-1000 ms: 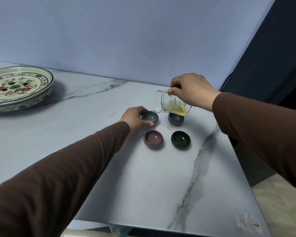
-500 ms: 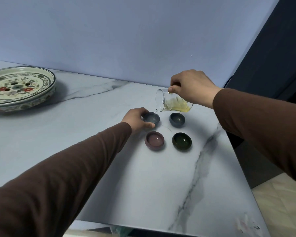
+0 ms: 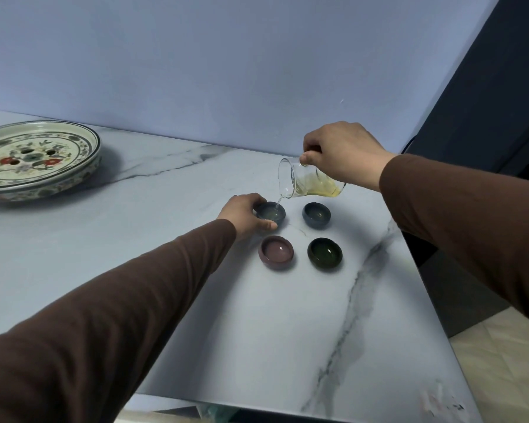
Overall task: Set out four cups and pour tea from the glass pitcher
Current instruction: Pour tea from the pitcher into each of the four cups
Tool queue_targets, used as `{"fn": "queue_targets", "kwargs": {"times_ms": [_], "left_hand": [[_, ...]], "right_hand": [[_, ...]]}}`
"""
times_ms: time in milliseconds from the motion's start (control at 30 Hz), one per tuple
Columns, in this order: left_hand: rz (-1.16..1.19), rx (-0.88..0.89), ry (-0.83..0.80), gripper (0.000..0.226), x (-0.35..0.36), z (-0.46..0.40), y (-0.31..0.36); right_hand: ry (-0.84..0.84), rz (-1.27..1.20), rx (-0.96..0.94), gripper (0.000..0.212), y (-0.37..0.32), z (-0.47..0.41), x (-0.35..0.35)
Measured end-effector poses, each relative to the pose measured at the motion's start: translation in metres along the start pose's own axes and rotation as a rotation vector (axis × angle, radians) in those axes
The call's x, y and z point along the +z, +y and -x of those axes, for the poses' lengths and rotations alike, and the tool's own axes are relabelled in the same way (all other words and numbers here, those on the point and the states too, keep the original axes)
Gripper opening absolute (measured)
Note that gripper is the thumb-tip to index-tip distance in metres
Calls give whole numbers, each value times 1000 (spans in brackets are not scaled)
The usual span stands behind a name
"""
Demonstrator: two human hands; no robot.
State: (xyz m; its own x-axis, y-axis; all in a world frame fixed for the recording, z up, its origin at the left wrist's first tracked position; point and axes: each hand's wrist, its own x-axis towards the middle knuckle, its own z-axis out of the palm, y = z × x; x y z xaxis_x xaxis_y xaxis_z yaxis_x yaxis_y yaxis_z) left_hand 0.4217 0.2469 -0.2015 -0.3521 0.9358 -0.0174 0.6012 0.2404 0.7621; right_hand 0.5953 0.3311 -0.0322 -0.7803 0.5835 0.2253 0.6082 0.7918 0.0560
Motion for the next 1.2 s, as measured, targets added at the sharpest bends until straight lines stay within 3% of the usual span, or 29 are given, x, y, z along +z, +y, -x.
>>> {"fn": "queue_targets", "kwargs": {"times_ms": [567, 800, 967, 1200], "left_hand": [[-46, -3, -2, 61, -1, 1, 4], [-65, -30, -1, 67, 1, 3, 5], [-8, -56, -29, 93, -6, 13, 8], [-14, 73, 83, 61, -16, 61, 4]], "right_hand": [[19, -37, 29, 21, 3, 5, 2], [57, -406, 370, 22, 24, 36, 26], [91, -719, 516, 23, 25, 59, 35], [84, -660, 423, 21, 15, 81, 24]]}}
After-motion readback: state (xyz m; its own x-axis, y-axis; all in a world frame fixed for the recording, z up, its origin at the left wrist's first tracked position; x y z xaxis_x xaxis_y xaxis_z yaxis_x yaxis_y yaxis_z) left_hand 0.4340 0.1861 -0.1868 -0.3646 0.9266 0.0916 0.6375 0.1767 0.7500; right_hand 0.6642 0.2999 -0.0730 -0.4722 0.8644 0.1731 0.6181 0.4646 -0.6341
